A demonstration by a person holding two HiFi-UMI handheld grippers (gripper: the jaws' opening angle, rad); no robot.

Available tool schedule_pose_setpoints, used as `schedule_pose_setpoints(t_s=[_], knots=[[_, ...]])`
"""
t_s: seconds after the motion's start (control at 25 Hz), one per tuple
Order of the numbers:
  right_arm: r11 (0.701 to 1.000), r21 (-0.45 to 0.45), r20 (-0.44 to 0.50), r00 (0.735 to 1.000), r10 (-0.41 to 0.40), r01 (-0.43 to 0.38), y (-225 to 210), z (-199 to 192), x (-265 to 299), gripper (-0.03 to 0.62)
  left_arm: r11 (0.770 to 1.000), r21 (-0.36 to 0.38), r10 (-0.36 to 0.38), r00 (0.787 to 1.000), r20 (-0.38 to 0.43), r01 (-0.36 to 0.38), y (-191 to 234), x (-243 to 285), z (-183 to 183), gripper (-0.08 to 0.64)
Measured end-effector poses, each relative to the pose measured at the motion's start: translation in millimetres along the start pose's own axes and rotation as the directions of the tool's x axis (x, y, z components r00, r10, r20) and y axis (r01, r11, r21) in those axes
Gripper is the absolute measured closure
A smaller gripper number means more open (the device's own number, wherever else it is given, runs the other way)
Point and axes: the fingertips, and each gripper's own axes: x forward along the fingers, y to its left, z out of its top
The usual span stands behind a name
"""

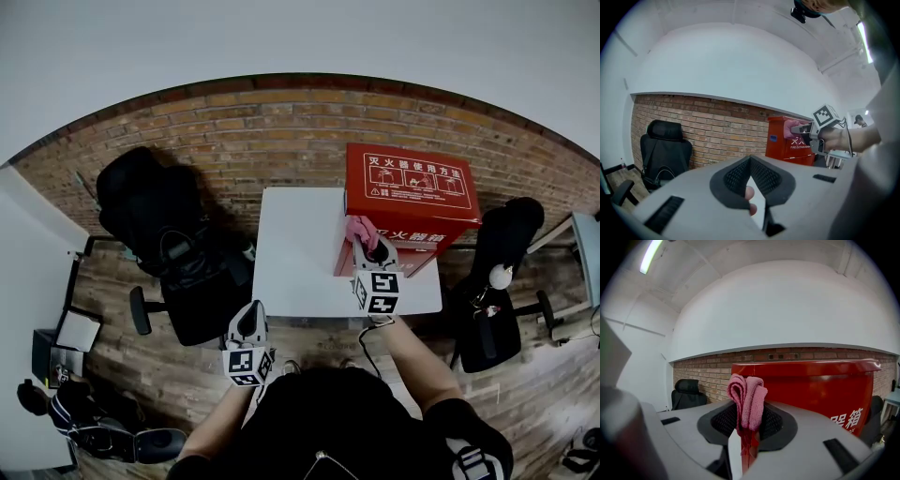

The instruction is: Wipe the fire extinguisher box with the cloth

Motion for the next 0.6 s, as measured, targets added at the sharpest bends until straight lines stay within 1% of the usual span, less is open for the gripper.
schedule_pose_setpoints(t_s=[0.24, 0.6], knots=[[1.0, -0.009, 0.011, 1.0, 0.016, -0.016, -5, 1, -1, 0.482, 1.0, 0.005, 0.008, 1.0, 0.011, -0.008, -8, 4, 7, 0.541], [0.999, -0.015, 0.017, 0.999, 0.034, -0.034, -20, 0, -7, 0.482, 1.0, 0.008, 0.004, 1.0, 0.002, -0.004, -29, 10, 3, 0.541]])
